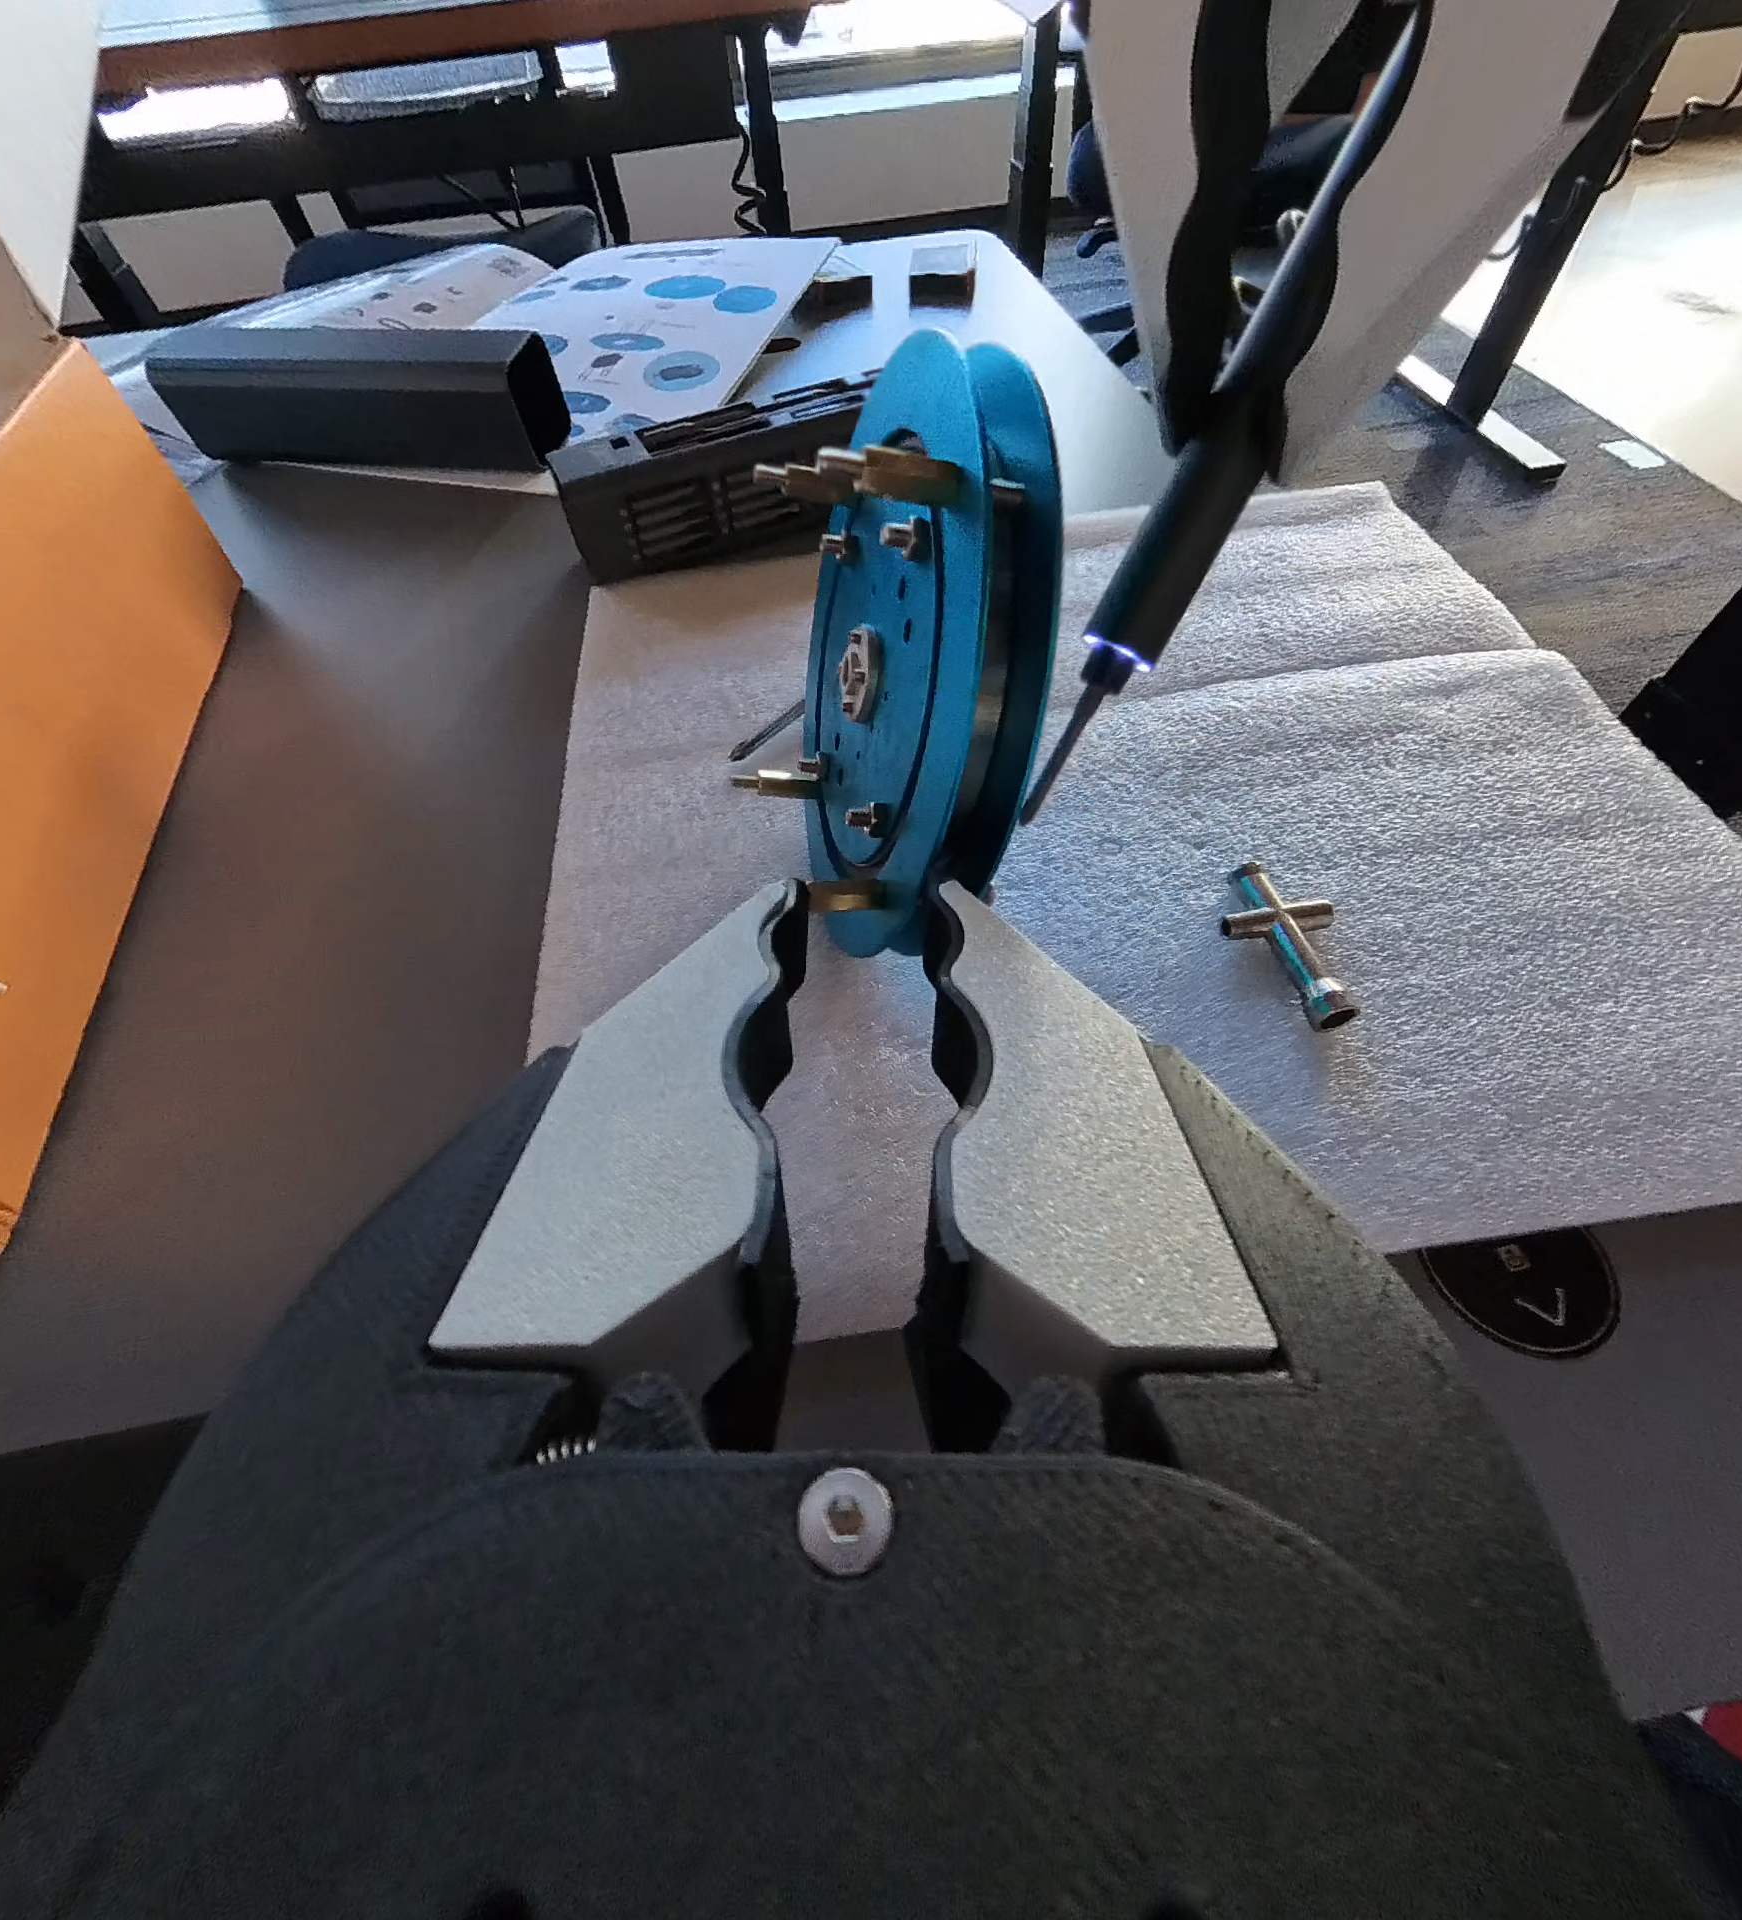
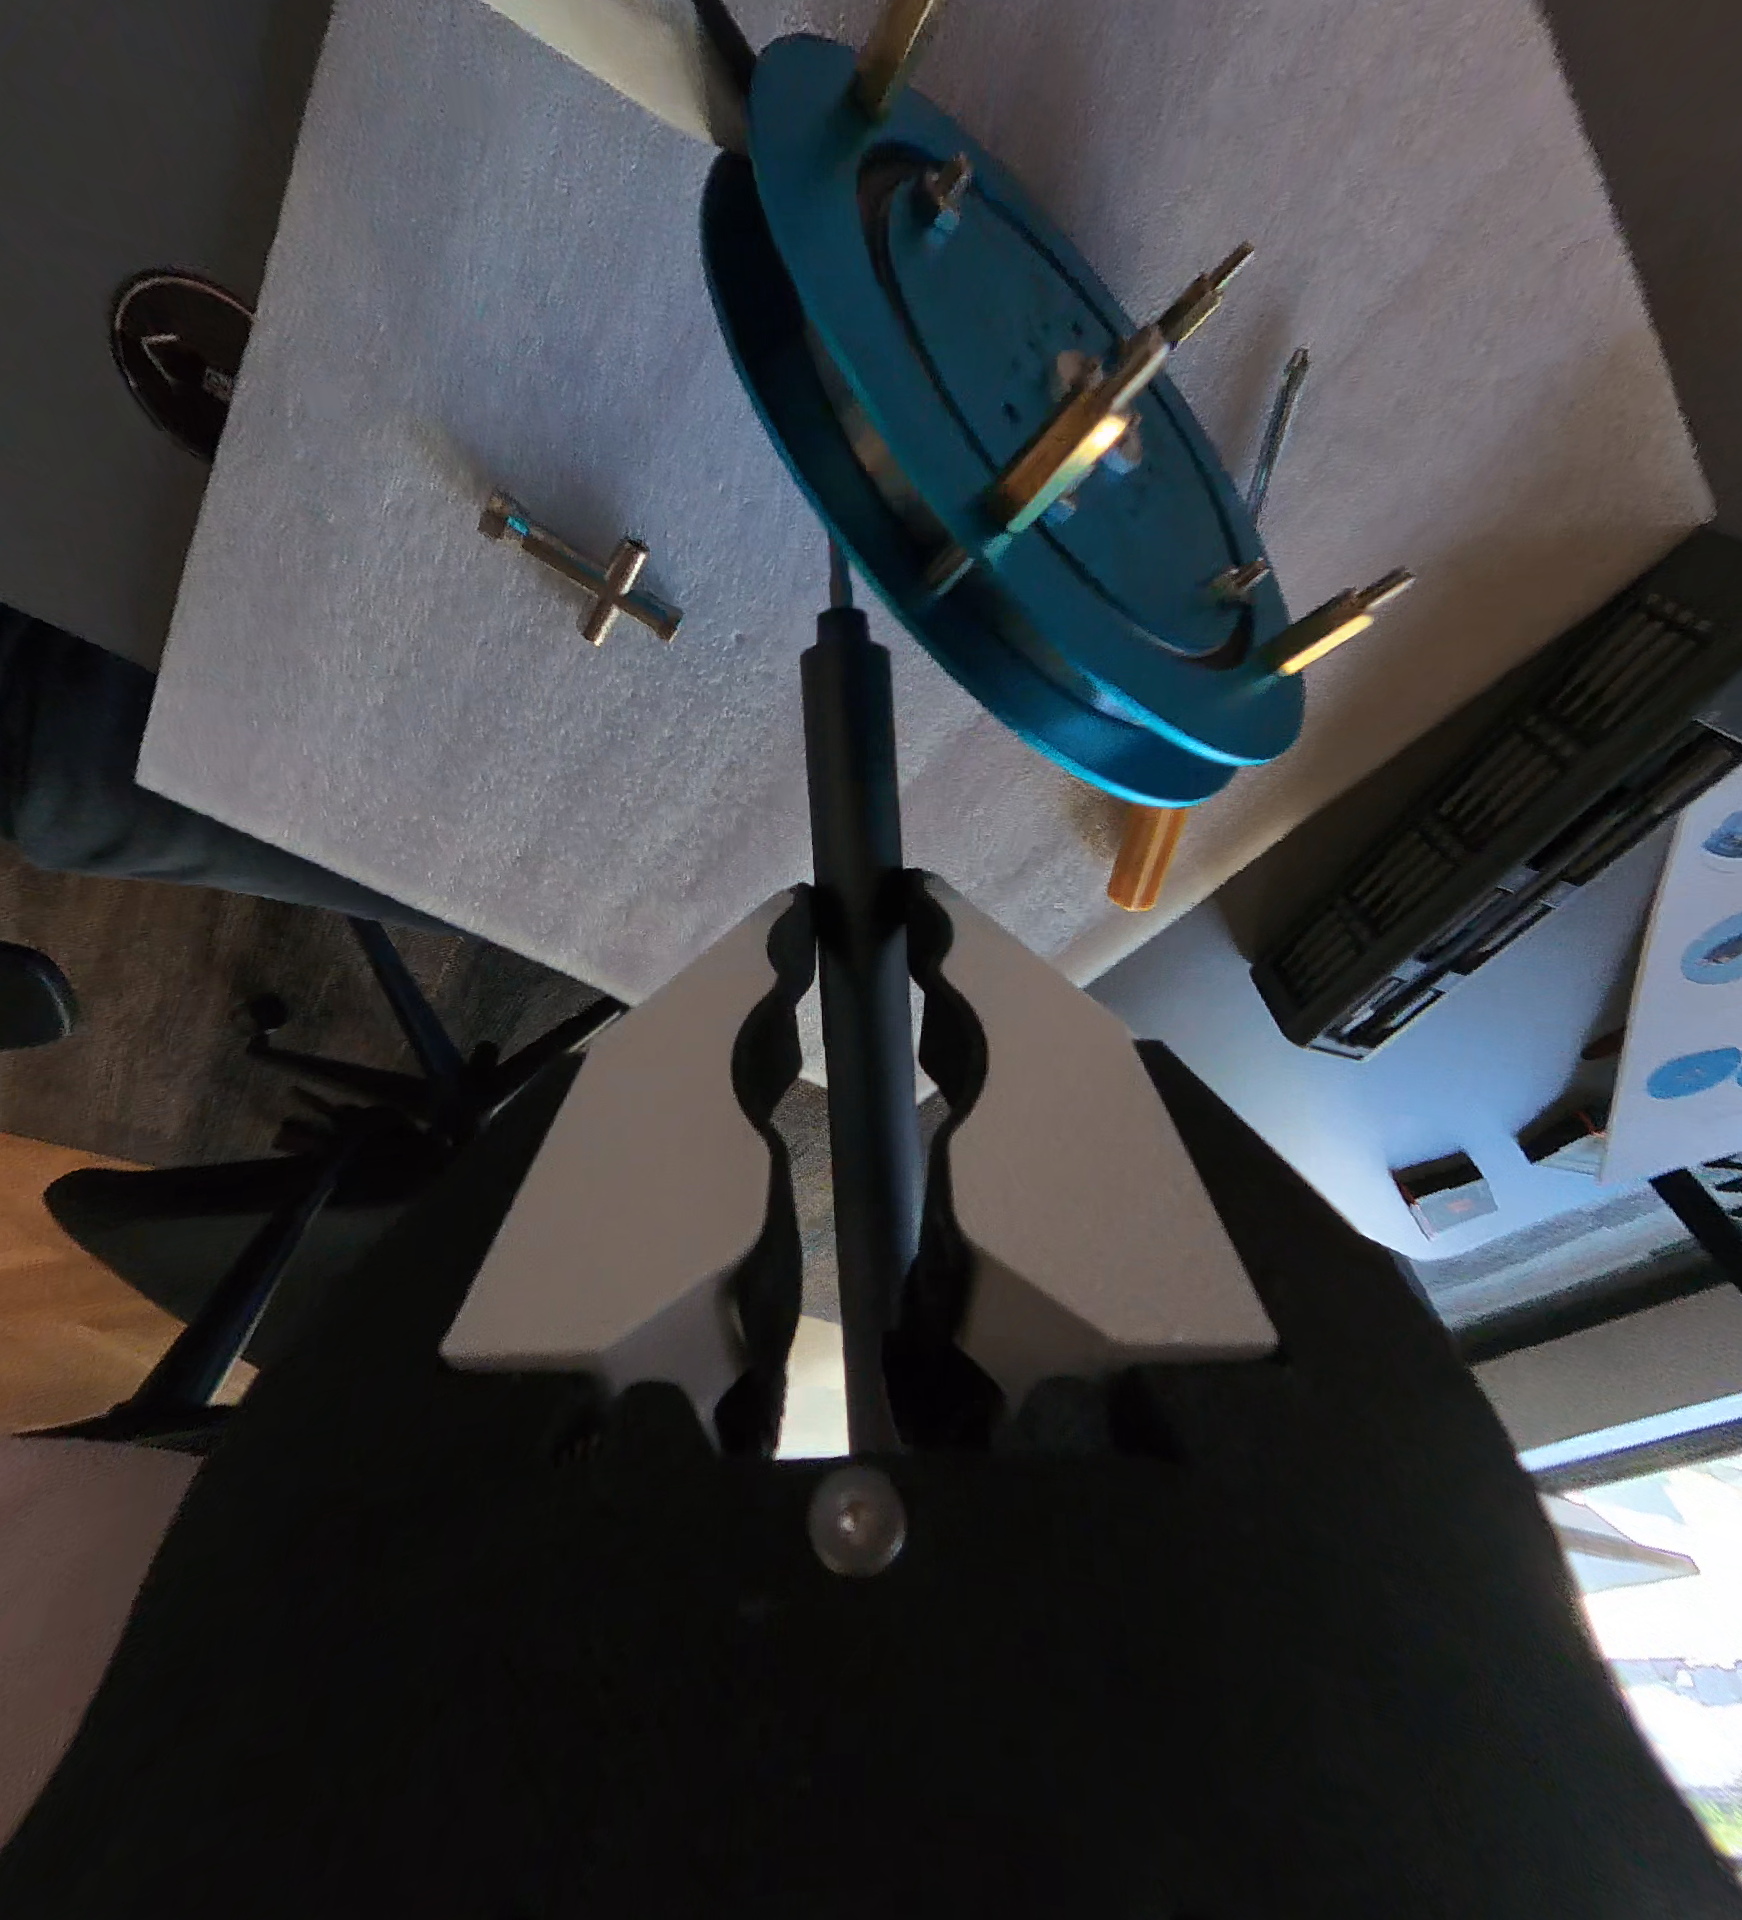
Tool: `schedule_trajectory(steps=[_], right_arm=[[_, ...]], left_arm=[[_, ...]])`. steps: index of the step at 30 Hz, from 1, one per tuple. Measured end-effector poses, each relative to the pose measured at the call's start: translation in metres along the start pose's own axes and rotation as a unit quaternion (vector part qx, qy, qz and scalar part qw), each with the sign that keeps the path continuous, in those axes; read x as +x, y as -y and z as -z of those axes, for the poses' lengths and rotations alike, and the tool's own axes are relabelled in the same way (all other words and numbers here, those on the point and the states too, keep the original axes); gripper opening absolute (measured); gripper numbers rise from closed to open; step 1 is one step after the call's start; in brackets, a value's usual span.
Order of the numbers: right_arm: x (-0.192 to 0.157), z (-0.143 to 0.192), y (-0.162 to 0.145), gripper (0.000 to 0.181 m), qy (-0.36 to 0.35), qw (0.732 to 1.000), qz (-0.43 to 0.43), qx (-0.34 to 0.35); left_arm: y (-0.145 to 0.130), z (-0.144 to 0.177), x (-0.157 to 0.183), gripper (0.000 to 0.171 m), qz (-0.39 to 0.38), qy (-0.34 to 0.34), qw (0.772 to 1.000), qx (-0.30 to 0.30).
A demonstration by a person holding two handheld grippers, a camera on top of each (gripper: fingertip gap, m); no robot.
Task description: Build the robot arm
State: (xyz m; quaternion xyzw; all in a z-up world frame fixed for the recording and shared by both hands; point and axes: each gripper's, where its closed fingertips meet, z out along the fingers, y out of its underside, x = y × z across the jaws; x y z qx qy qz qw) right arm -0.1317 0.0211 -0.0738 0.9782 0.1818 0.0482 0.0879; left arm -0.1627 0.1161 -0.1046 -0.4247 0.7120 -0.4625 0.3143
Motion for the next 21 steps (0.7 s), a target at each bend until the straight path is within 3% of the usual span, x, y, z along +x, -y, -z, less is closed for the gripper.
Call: schedule_trajectory(steps=[11,21], right_arm=[[-0.013,-0.054,-0.006,0.016,-0.005,0.984,-0.072,0.162],[-0.025,-0.067,0.004,0.015,0.001,0.938,-0.152,0.312]], left_arm=[[-0.002,0.001,-0.004,0.020,0.032,0.006,0.999,-0.002],[-0.004,0.002,-0.002,0.021,0.075,0.031,0.997,-0.003]])
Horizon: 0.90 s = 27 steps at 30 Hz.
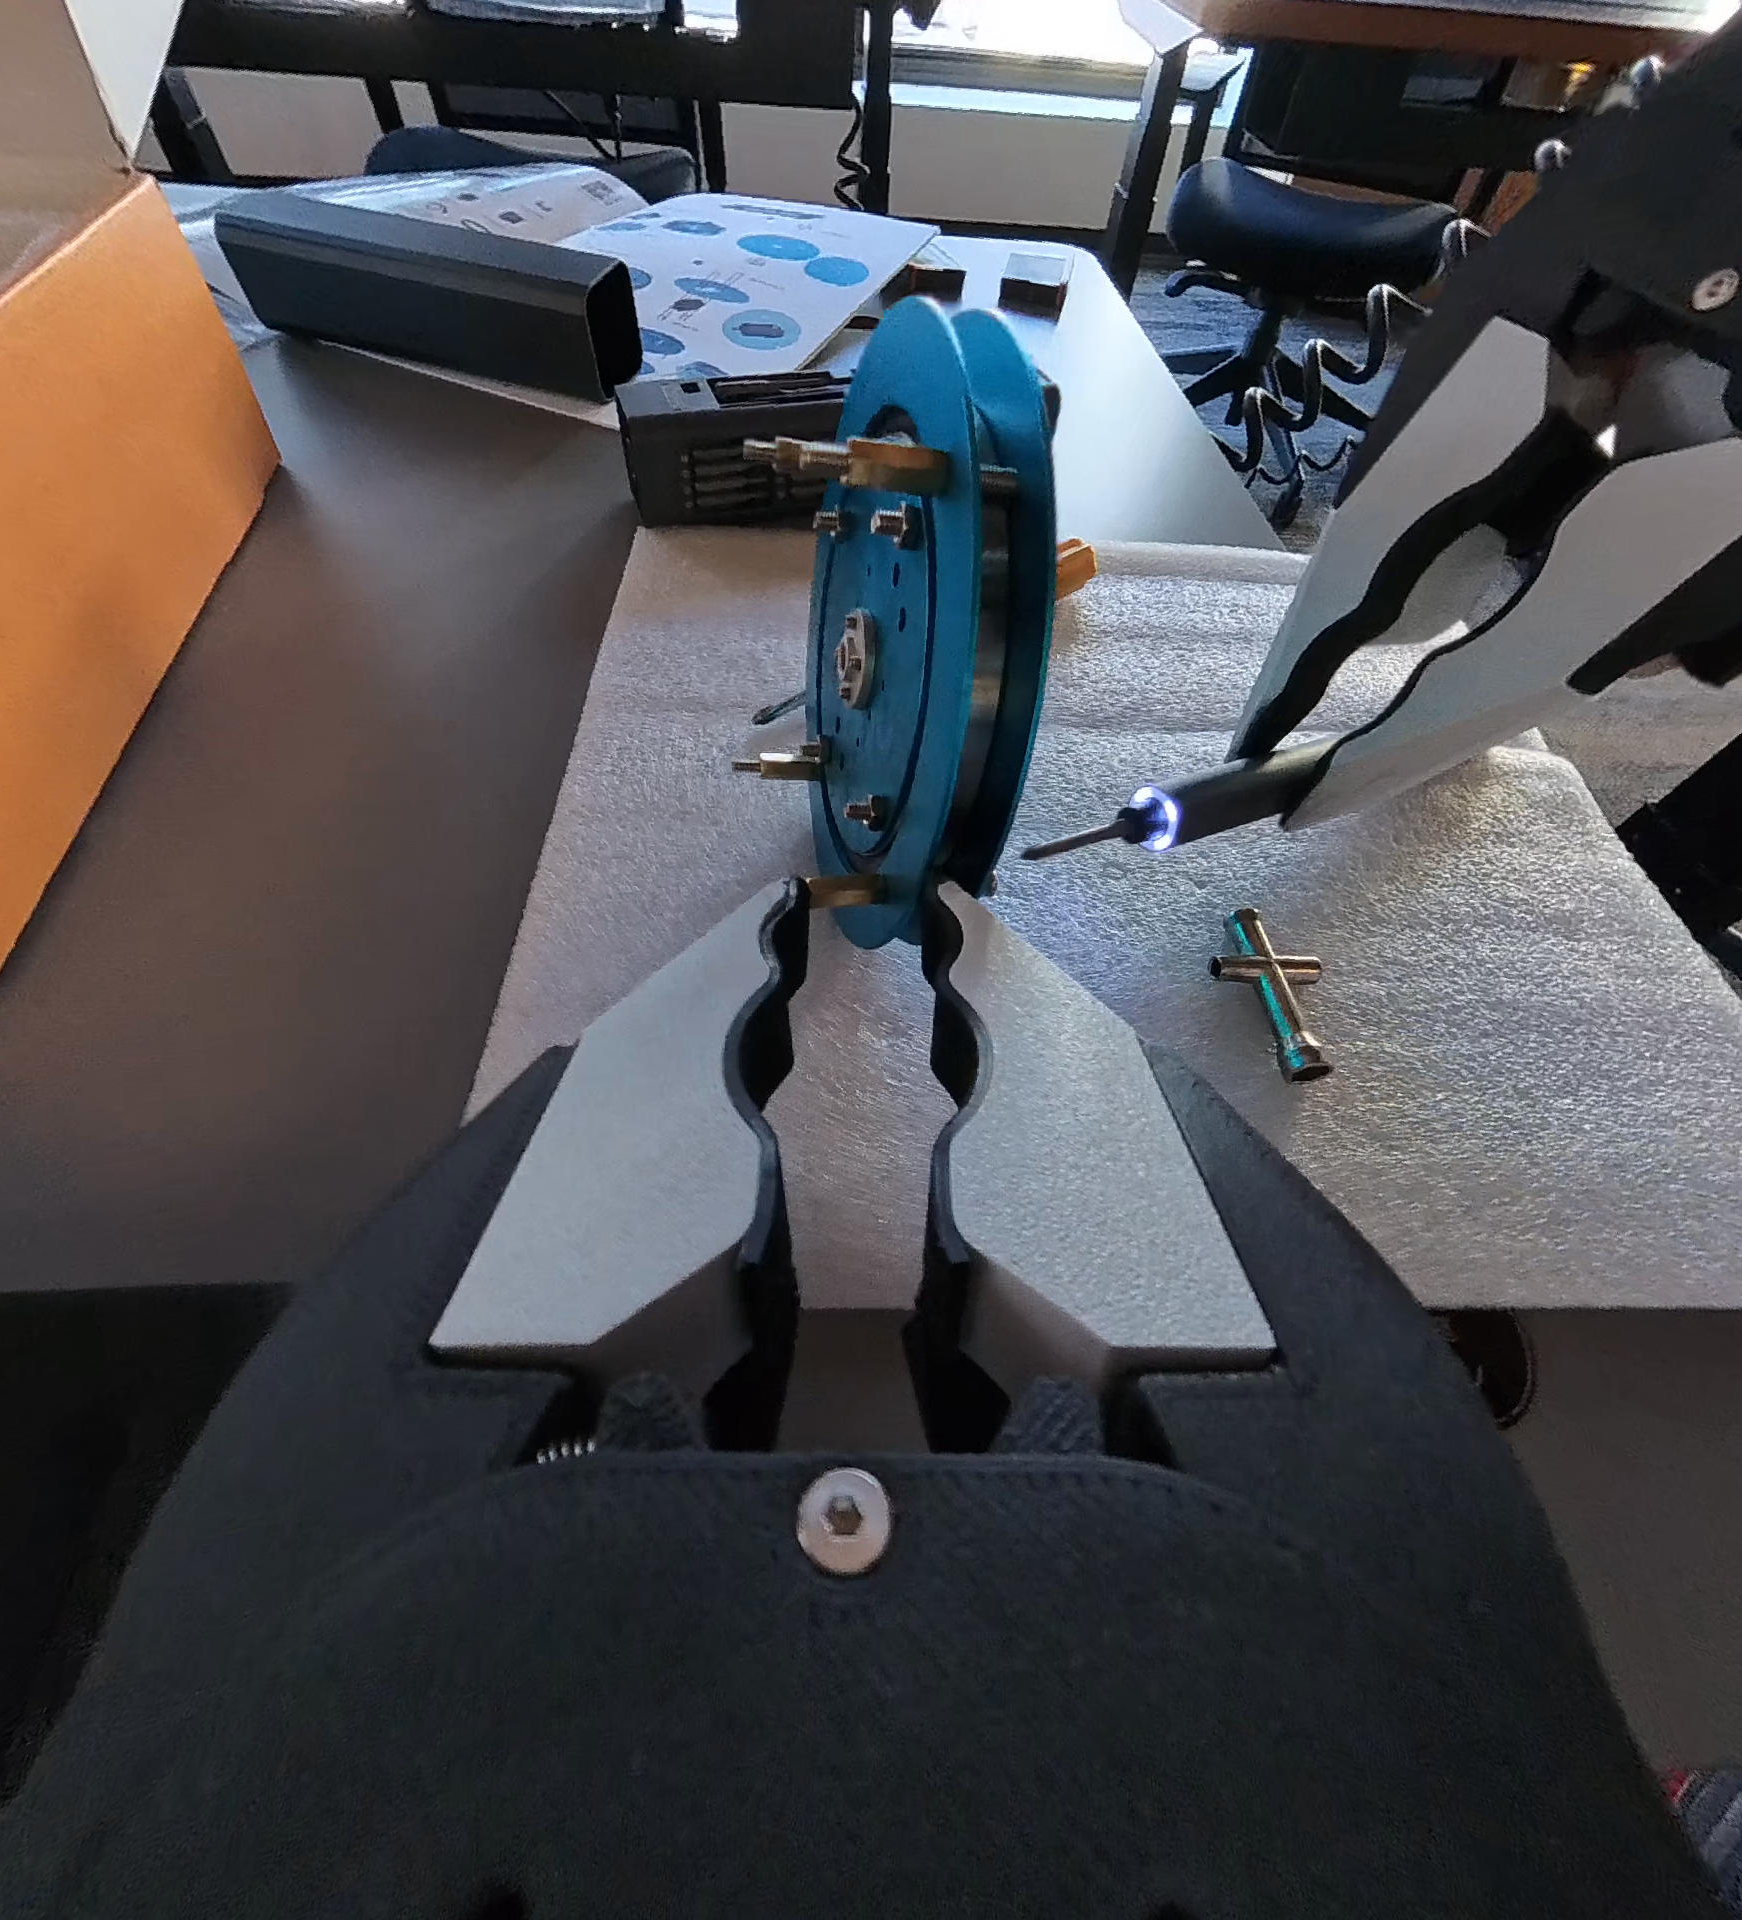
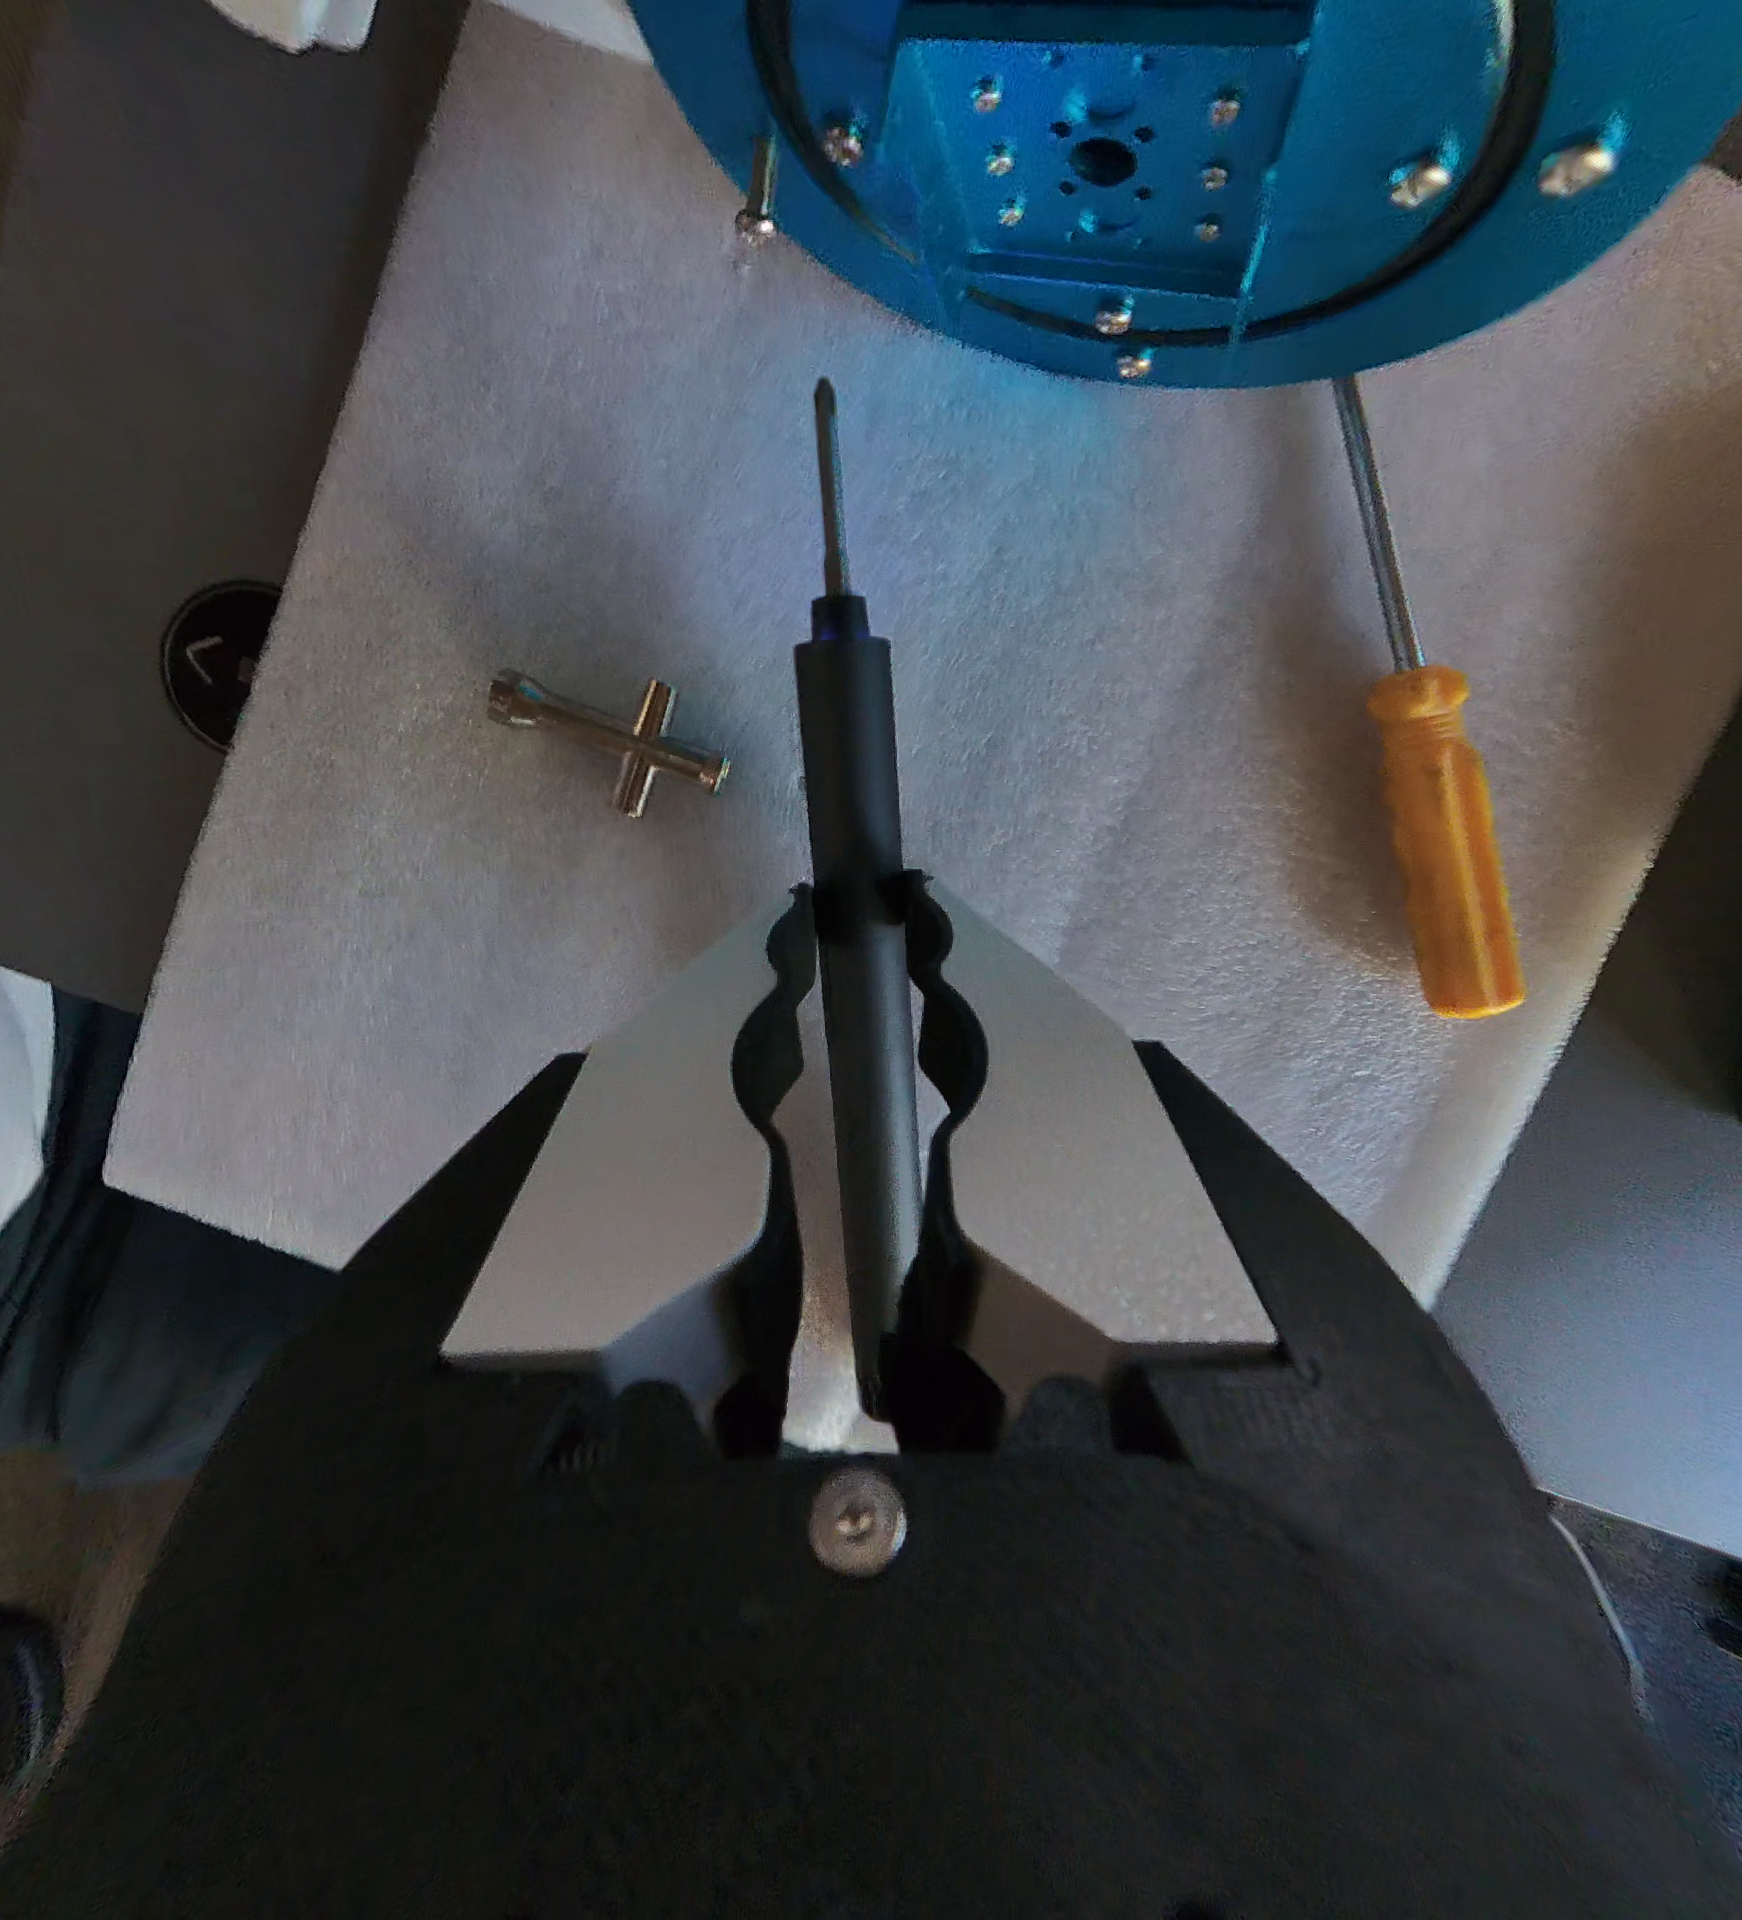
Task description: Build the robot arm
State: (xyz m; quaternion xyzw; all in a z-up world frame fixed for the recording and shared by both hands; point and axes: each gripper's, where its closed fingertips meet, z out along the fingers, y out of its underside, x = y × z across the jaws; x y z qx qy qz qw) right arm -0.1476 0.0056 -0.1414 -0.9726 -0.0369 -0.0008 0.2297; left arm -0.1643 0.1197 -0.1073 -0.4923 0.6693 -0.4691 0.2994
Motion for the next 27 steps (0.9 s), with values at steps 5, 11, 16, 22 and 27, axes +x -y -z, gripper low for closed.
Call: schedule_trajectory(steps=[5,11,16,22,27], right_arm=[[-0.008,-0.004,-0.001,0.015,0.013,0.998,-0.034,0.058],[-0.009,-0.006,-0.007,0.017,0.010,0.995,-0.041,0.089],[-0.011,0.009,-0.006,0.017,0.011,0.987,-0.021,0.158],[-0.003,0.005,-0.011,0.021,0.071,0.983,-0.076,0.154],[-0.004,-0.001,-0.009,0.024,0.119,0.977,-0.101,0.142]], left_arm=[[0.000,0.000,0.000,0.020,0.021,0.018,1.000,0.002],[0.000,0.000,0.002,0.020,0.016,0.039,0.999,0.003],[0.000,-0.001,0.003,0.020,0.013,0.046,0.999,0.003],[0.000,-0.001,0.003,0.020,0.010,0.049,0.999,0.002],[0.000,-0.001,0.003,0.019,0.010,0.050,0.999,0.002]])
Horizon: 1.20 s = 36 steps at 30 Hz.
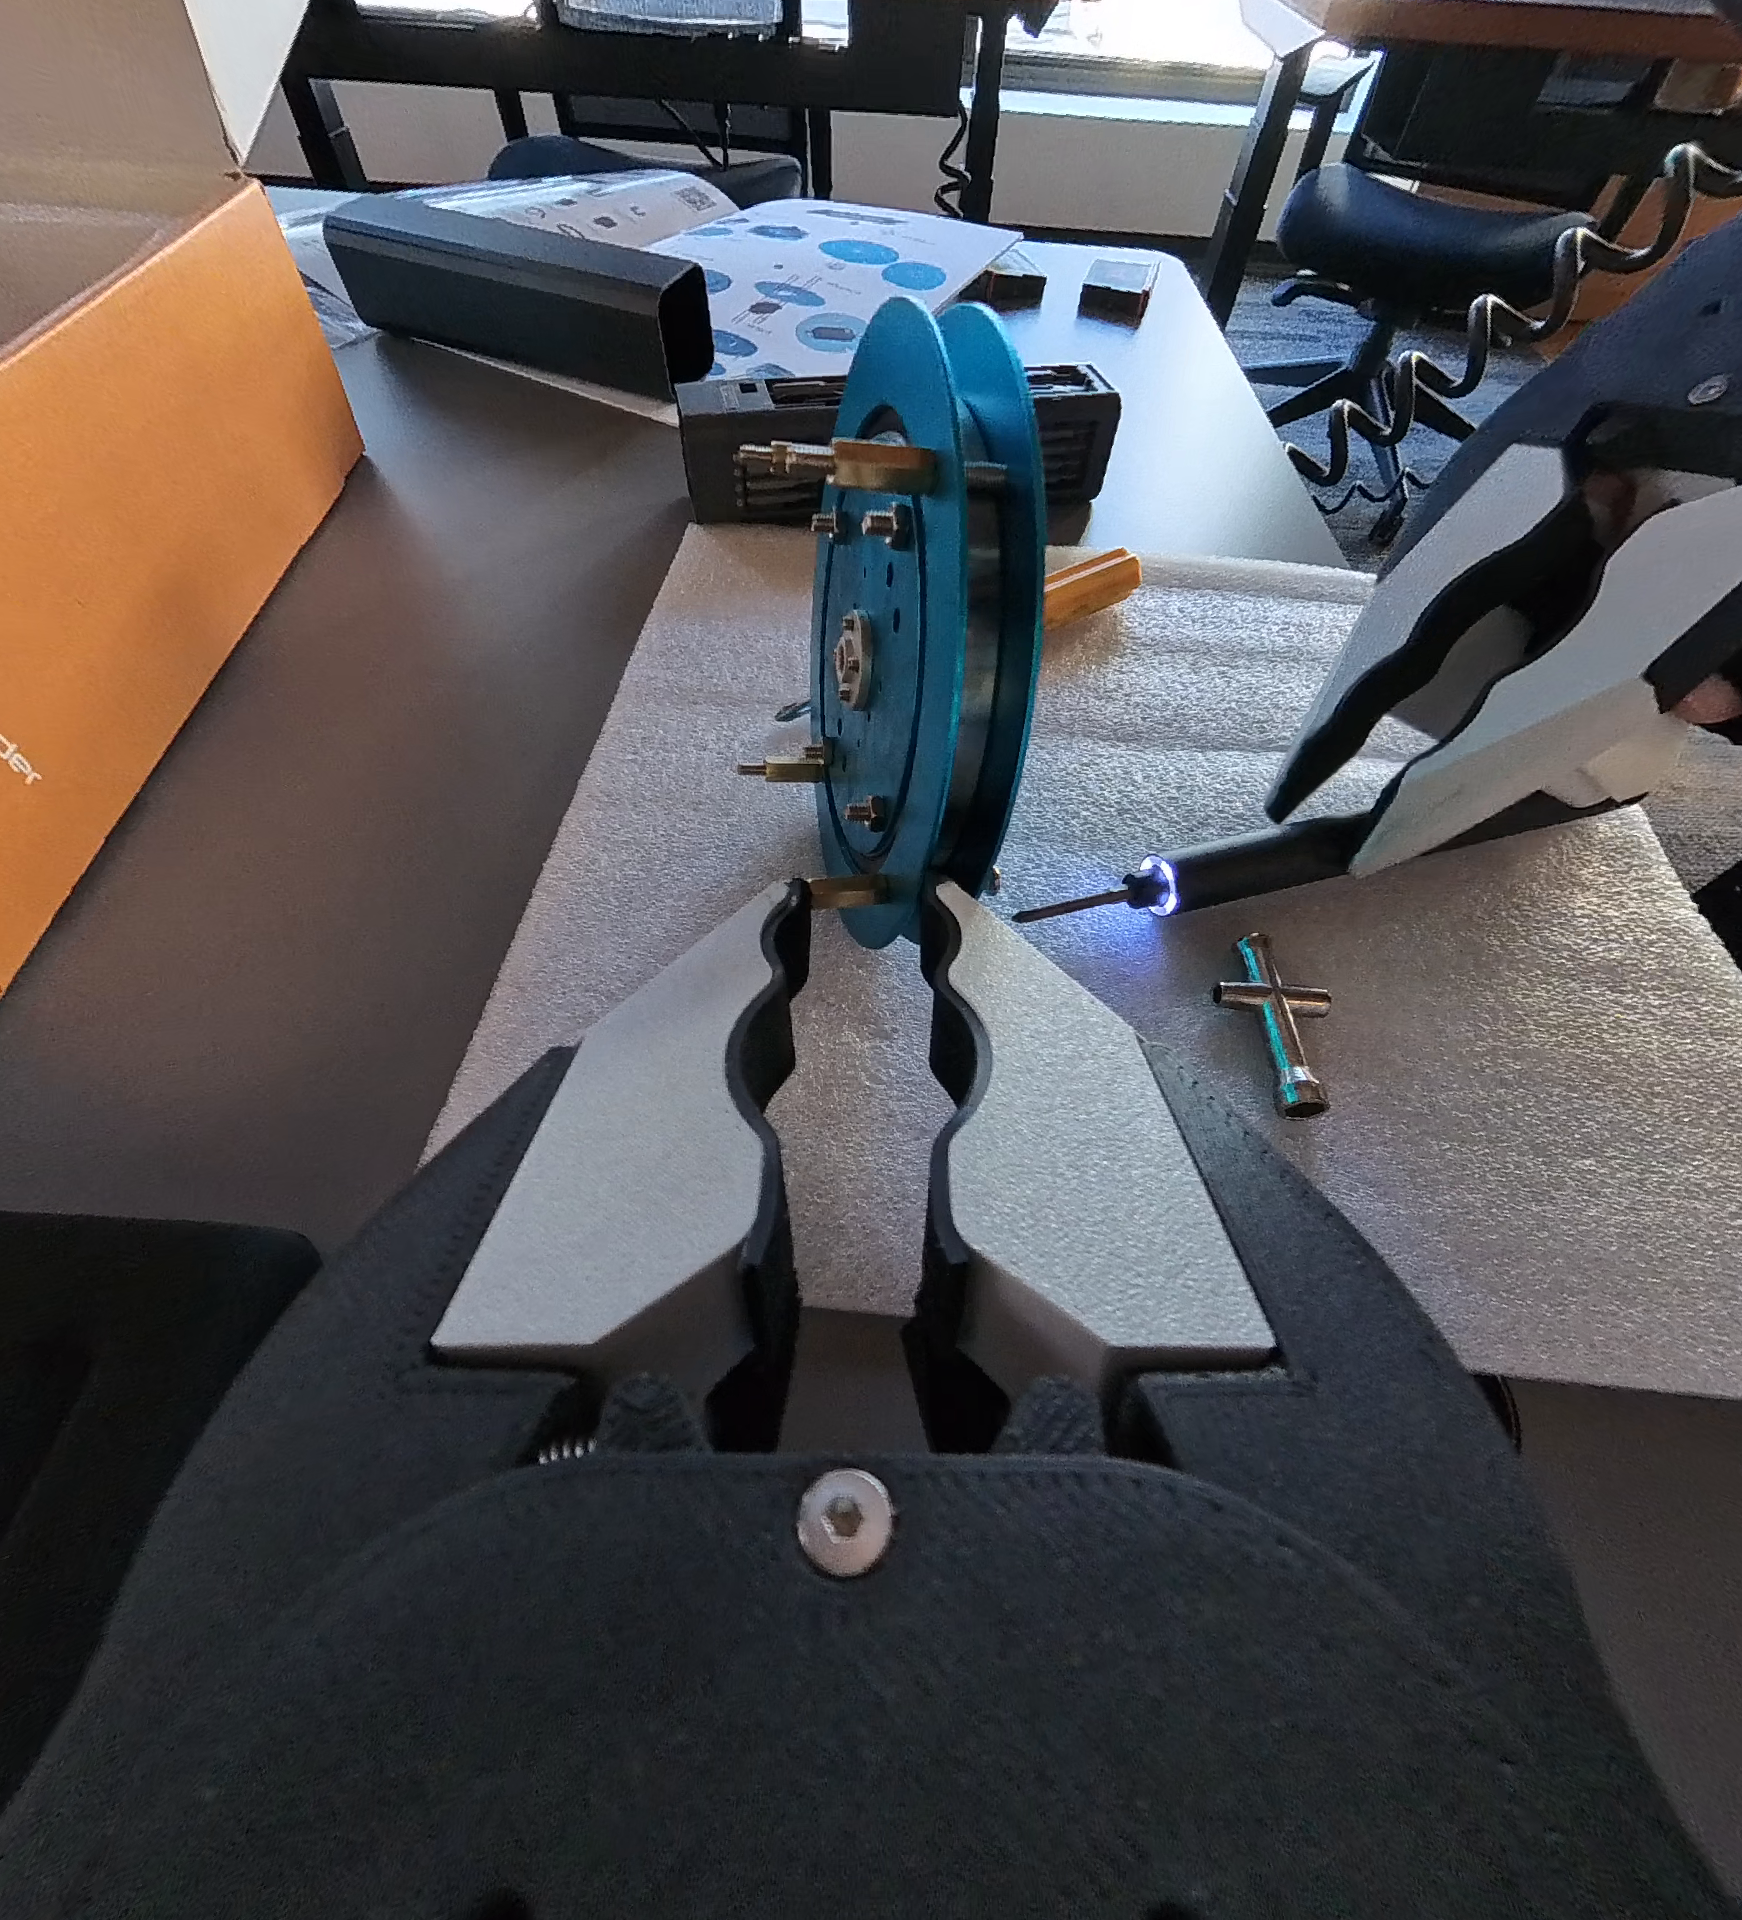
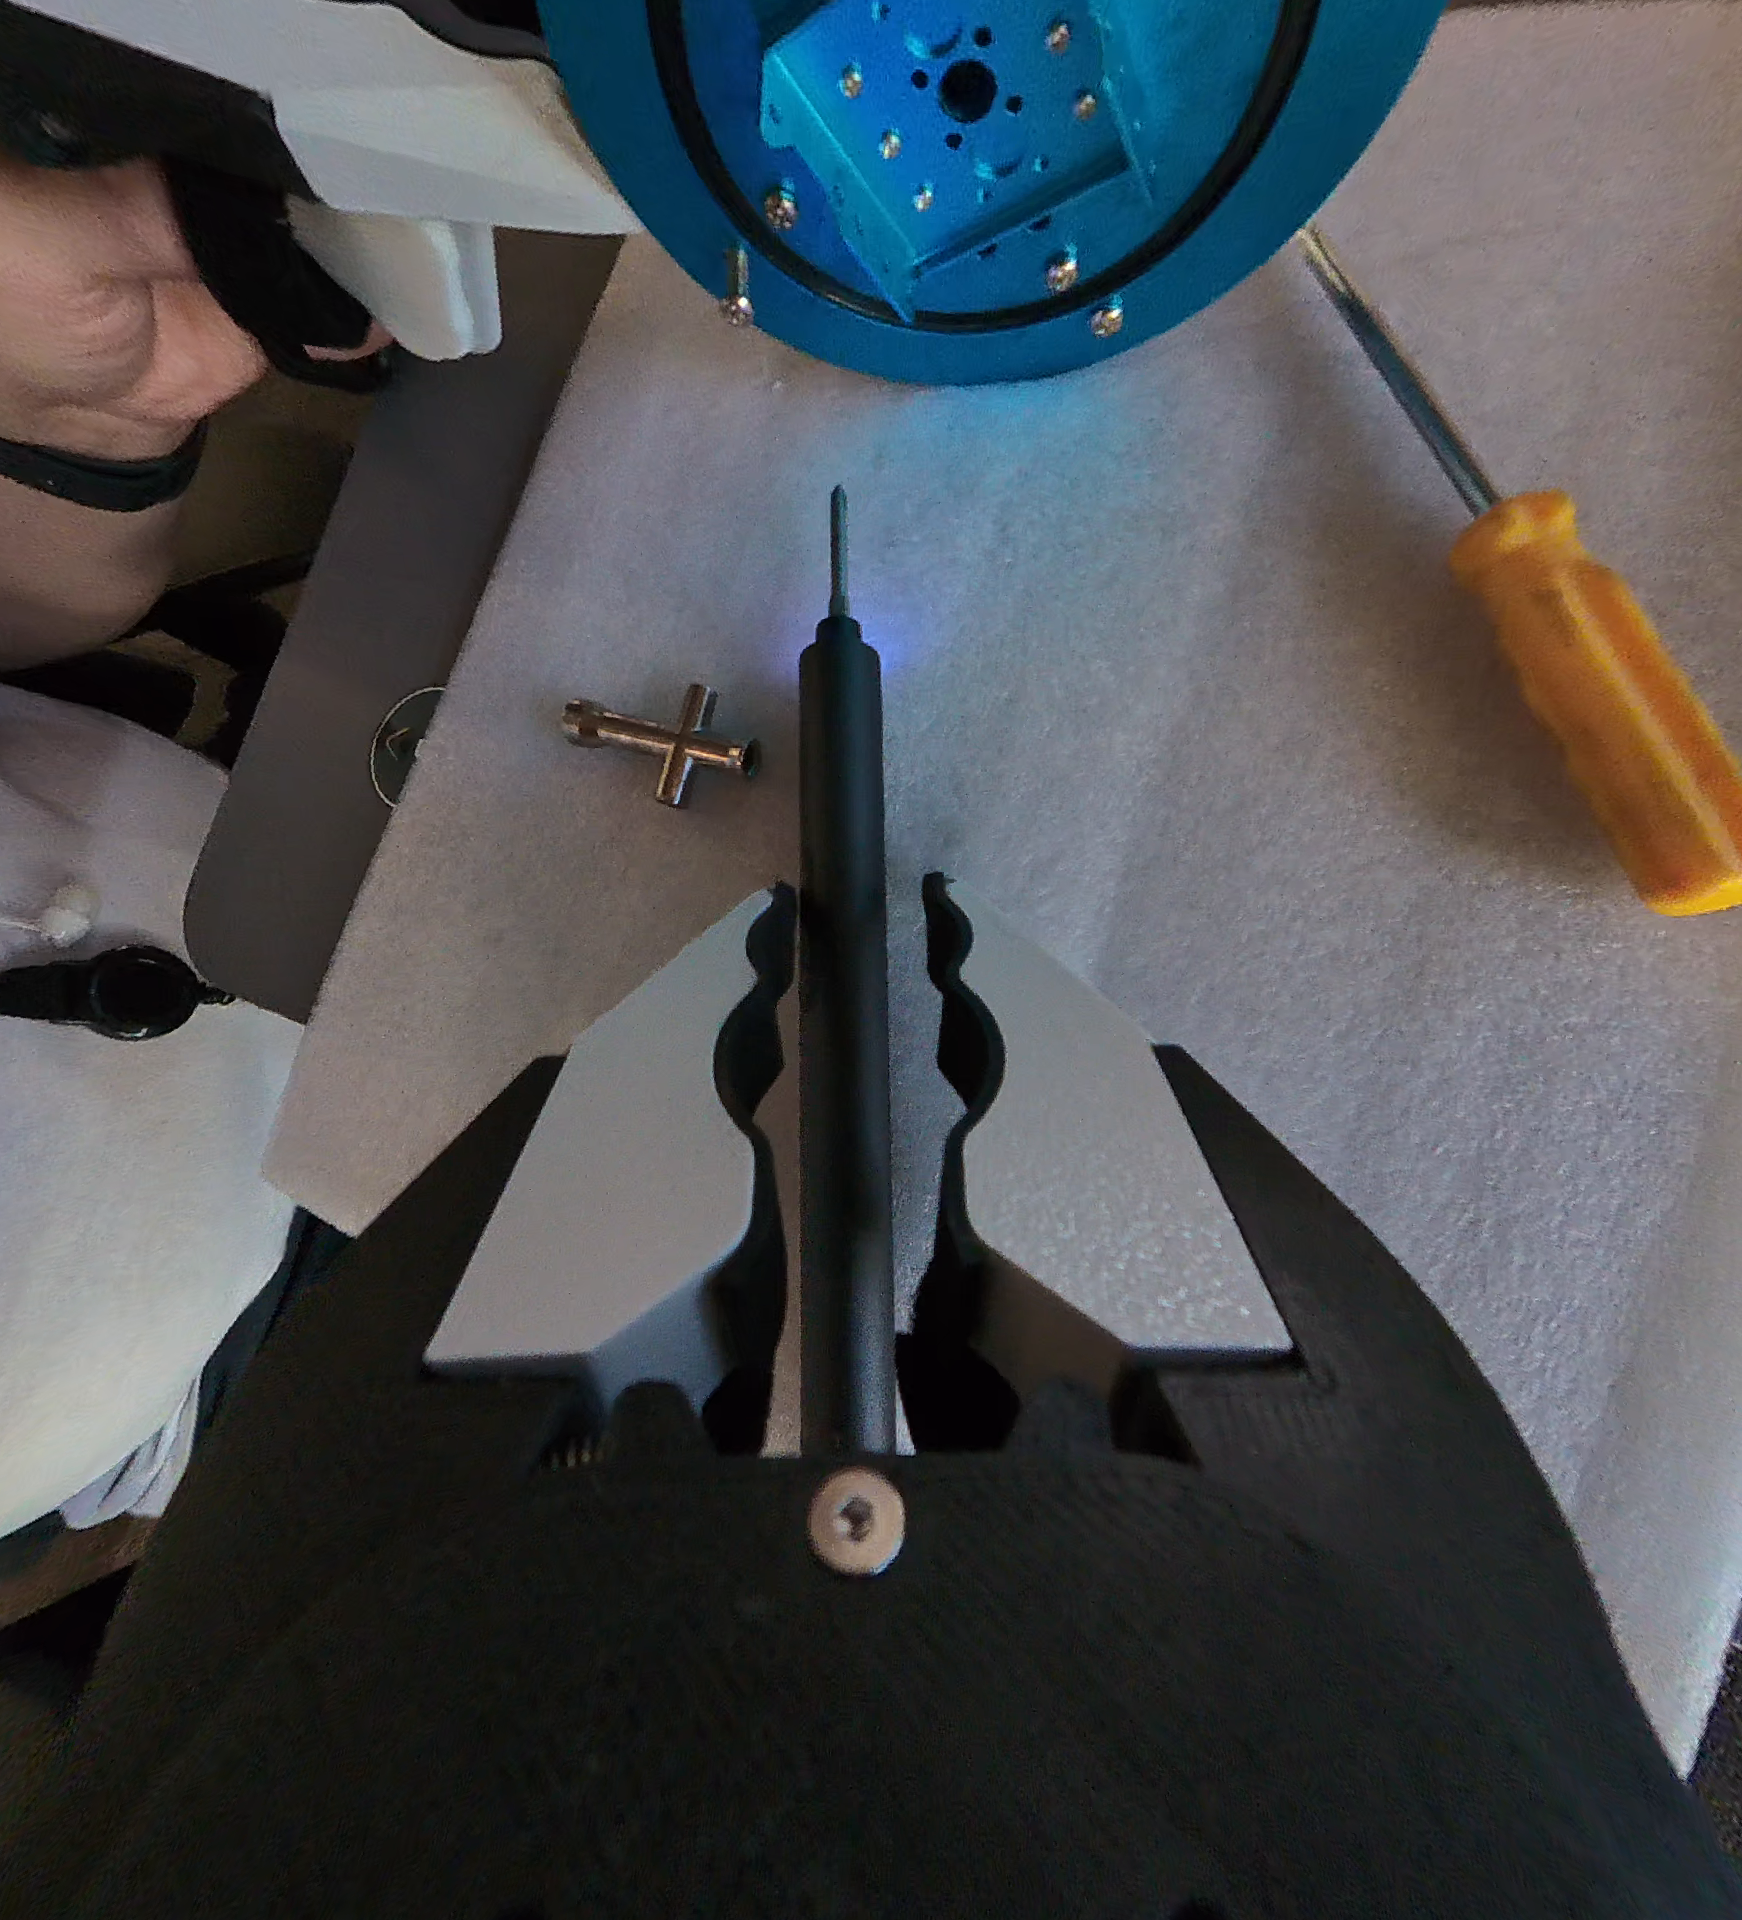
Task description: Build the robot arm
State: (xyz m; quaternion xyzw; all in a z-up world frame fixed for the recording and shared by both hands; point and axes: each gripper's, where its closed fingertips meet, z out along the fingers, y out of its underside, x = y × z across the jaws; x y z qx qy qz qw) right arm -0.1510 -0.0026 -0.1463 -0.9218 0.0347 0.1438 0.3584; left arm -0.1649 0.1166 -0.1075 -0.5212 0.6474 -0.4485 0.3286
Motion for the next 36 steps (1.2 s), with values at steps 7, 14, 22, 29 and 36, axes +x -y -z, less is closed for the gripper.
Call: schedule_trajectory(steps=[7,14,22,29,36], right_arm=[[-0.004,-0.003,0.000,0.016,0.023,0.999,-0.017,-0.015],[-0.005,-0.006,-0.001,0.015,0.020,0.999,-0.021,-0.021],[-0.005,-0.005,0.002,0.026,0.002,0.999,0.008,-0.032],[-0.036,0.022,0.116,0.053,-0.216,0.867,0.449,0.021],[-0.020,0.000,0.140,0.062,-0.243,0.752,0.598,-0.136]], left_arm=[[0.000,0.000,0.000,0.019,-0.005,0.004,1.000,0.000],[0.000,0.000,0.000,0.019,-0.017,0.013,1.000,0.001],[0.000,0.000,-0.001,0.019,-0.016,0.014,1.000,0.000],[-0.001,0.000,0.000,0.019,-0.025,0.017,1.000,-0.001],[-0.001,0.001,0.000,0.019,-0.032,0.018,0.999,-0.002]])
